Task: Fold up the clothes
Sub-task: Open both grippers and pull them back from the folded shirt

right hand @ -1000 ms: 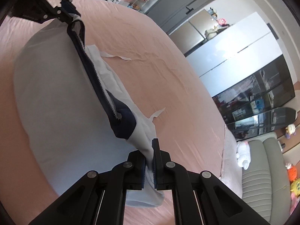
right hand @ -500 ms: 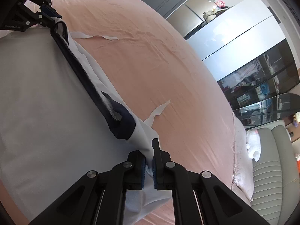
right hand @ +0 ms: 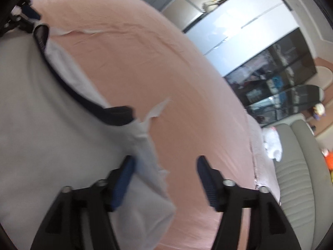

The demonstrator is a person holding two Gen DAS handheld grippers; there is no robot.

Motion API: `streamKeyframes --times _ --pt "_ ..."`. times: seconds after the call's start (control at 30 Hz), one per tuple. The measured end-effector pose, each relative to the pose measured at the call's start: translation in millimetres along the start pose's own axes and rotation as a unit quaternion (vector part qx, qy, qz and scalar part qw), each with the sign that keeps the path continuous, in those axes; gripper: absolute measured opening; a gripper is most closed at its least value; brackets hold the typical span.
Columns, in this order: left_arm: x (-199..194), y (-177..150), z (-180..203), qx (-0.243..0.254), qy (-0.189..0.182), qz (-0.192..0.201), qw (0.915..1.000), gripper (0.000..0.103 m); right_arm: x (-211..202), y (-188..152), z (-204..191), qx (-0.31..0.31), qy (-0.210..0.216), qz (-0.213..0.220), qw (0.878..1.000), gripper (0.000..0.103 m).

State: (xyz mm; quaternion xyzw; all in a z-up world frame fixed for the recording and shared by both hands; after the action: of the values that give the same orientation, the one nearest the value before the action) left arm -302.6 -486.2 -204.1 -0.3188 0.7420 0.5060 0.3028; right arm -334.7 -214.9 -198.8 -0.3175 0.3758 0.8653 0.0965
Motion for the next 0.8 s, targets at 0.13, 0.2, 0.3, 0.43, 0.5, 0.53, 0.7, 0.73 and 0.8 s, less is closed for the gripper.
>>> streamKeyframes --times 0.13,0.2,0.3,0.43,0.5,0.53,0.7,0.73,0.8 --pt "-16 5 -21 -0.033 0.062 0.000 0.9975 0.054 -6 2 20 0.043 -0.001 -0.008 0.999 0.074" --pt "-26 6 -28 -0.049 0.072 -0.004 0.9962 0.055 -13 1 25 0.050 -0.001 -0.008 0.999 0.074" --pt "-44 7 -34 -0.057 0.083 -0.006 0.9949 0.062 -29 -1 29 0.044 -0.002 0.001 0.999 0.074" --pt "-75 7 -24 -0.036 0.095 0.006 0.9948 0.084 -51 -2 32 0.031 -0.003 0.005 1.000 0.074" --pt "-89 8 -19 -0.023 0.094 0.011 0.9952 0.085 -61 1 36 0.028 -0.004 0.009 1.000 0.074" --pt "-91 10 -22 -0.019 0.094 0.013 0.9953 0.085 -65 3 37 0.028 -0.006 0.010 1.000 0.074" --pt "-113 11 -11 0.003 0.095 0.008 0.9954 0.085 -95 1 39 0.021 -0.011 0.017 1.000 0.074" --pt "-115 12 -8 0.018 0.105 0.004 0.9943 0.085 -101 0 39 0.015 -0.015 0.020 1.000 0.074" --pt "-119 14 0 0.046 0.122 -0.002 0.9915 0.085 -113 -3 37 0.007 -0.017 0.021 1.000 0.075"
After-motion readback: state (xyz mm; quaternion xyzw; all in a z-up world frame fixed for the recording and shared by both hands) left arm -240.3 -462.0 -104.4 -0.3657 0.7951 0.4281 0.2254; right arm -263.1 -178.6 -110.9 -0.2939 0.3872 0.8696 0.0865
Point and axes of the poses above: each gripper's, at about its wrist camera, not at the fingertips, and x roughly the way its jaws point, z to its right, y to its top, the point moved 5 cm from there along x, roughly the way its jaws point, and after that the axes turned 13 degrees about x, right-handed, at the moved point
